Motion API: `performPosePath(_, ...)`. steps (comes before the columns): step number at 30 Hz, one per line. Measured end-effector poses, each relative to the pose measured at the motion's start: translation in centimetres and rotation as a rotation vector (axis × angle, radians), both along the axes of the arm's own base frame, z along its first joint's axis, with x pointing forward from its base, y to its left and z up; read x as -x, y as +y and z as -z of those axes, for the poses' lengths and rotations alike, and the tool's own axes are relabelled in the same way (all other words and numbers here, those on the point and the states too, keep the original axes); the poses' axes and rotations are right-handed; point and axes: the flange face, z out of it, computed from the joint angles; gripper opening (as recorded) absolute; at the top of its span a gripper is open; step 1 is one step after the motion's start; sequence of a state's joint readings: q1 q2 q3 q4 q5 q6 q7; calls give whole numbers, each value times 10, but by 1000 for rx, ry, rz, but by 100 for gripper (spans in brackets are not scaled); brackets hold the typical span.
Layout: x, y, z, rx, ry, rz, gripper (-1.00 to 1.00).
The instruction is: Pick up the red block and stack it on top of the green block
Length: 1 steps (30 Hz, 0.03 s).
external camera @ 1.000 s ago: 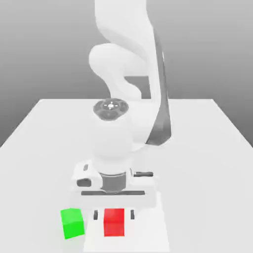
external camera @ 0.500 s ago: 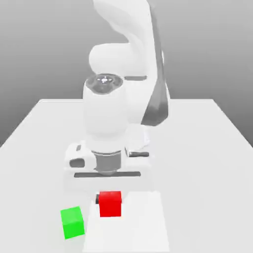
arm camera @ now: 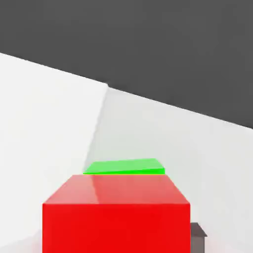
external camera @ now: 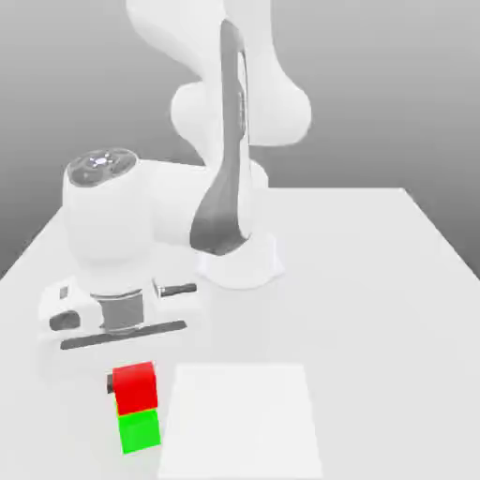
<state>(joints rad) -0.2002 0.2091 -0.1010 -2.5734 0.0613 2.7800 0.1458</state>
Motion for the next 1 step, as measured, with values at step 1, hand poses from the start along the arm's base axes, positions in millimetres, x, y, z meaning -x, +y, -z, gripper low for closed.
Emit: performPosePath(1,0,0,0,0,0,0,100)
